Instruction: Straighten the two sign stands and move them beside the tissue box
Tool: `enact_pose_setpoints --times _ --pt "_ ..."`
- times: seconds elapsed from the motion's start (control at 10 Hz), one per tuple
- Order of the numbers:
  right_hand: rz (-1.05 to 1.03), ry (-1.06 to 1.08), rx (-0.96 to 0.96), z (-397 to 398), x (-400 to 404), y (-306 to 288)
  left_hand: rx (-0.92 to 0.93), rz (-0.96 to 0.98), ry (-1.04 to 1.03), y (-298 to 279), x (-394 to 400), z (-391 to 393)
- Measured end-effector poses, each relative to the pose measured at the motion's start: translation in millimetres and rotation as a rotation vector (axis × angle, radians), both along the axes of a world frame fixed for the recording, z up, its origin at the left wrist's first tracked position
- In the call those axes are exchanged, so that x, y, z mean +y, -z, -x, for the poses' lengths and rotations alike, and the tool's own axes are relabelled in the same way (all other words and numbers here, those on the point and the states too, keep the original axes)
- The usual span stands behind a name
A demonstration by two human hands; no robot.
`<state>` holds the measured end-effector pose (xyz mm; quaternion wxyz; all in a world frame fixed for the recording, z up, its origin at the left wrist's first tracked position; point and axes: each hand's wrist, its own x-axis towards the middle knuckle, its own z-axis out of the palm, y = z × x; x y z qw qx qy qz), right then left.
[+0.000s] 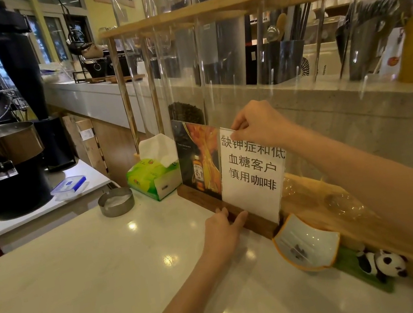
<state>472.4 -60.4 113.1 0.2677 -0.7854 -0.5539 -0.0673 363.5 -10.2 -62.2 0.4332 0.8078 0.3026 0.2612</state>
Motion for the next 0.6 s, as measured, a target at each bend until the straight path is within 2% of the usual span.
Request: enact_pose_setpoints --times 0.1,0.2,0.3,0.4,0.5,0.6 --pt "0.044 0.001 -0.048 2 1 -1 -0.001 0.014 0.02 -5 1 4" --pt "0.086 0.035 -0.169 5 1 0 0.044 0.039 0.053 -16 4 9" --pt "0.148 0.101 -0.376 13 -3 0 0.09 0.062 0.026 -31 9 19" --pt "0.129 0.106 -0.433 21 -6 2 0.08 0.035 0.028 -44 11 32" --pt "0.022 0.025 -0.275 36 -8 5 0.045 0.032 -0.017 -63 8 58" --pt "-0.259 -0.043 -0.148 57 -8 18 -0.008 0.028 -0.069 -72 11 88"
